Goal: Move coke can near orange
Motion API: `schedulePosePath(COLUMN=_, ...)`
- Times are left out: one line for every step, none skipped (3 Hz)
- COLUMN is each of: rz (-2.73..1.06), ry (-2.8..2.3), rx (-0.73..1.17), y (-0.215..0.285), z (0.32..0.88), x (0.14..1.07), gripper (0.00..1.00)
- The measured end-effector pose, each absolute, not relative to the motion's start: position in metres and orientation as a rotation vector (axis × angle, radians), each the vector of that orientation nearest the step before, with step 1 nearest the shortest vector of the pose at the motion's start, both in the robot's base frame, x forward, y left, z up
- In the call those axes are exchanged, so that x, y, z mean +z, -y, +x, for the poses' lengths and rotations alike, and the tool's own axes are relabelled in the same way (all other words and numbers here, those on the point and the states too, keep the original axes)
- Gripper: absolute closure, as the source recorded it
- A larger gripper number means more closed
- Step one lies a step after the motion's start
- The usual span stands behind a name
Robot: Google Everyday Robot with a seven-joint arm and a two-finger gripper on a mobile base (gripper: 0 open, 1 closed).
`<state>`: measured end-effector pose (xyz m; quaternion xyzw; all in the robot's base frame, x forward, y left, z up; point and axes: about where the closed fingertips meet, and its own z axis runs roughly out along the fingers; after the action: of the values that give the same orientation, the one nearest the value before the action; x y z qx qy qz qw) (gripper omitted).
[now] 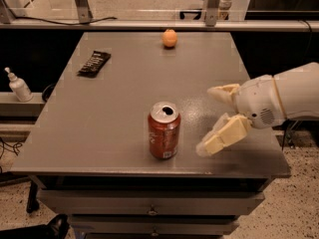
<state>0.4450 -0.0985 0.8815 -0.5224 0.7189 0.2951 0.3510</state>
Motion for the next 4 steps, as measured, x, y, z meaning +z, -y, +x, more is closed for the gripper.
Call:
schedulePosePath(rz=-1.331, ry=-1.691, rx=0.874, y=0.06, z=0.43, x=0.884, gripper=0.0)
schedulePosePath(rz=-1.312, ry=-1.565, rx=0.931, y=0.019, z=0.417, x=0.882, gripper=0.0)
schedulePosePath(rz=-1.31, ry=-1.493, rx=0.943, y=-0.015, z=0.415, x=0.876, gripper=0.25)
schedulePosePath(rz=-1.301, ry=-1.493, rx=0.925, y=-0.02, z=0.419, x=0.867, gripper=0.49)
